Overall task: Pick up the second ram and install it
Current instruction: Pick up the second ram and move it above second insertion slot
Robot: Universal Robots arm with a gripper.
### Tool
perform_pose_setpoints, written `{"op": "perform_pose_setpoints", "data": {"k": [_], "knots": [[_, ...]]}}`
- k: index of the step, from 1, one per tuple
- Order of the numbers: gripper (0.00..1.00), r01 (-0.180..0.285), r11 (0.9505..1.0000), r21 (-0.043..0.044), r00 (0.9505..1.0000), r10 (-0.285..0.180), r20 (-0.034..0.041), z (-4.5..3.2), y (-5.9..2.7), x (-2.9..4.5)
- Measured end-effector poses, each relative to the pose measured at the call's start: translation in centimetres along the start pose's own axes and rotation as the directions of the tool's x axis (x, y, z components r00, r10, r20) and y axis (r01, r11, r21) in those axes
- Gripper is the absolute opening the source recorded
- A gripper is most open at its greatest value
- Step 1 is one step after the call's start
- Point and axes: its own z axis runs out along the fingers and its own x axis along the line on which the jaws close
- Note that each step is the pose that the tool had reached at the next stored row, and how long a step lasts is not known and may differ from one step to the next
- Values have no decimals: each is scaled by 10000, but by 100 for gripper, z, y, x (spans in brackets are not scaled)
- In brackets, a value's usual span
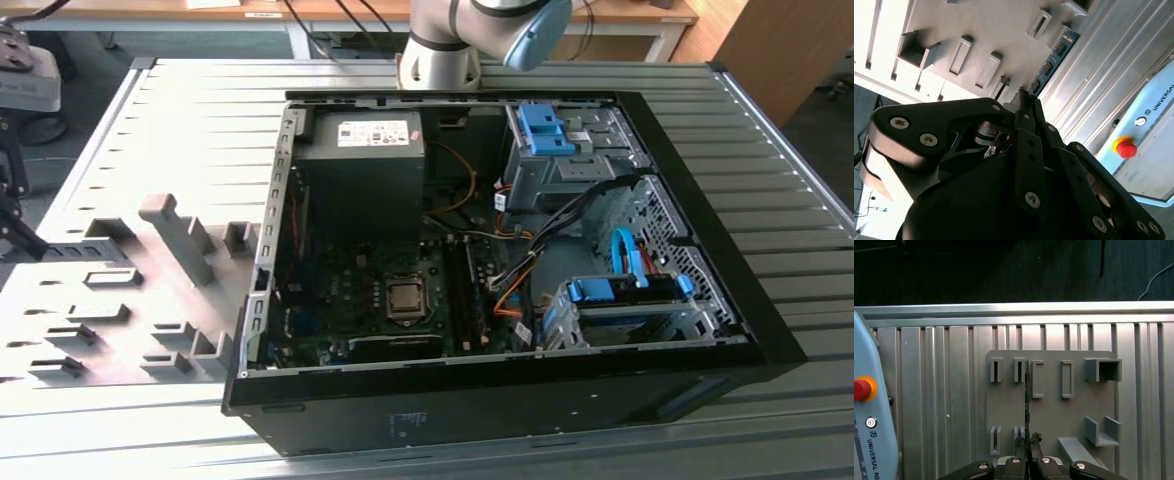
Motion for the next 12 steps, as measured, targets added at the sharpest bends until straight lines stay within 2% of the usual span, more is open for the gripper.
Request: {"op": "perform_pose_setpoints", "data": {"k": [12], "knots": [[14,0,10000,-1,10000,0,0,-173,-1,-4]]}}
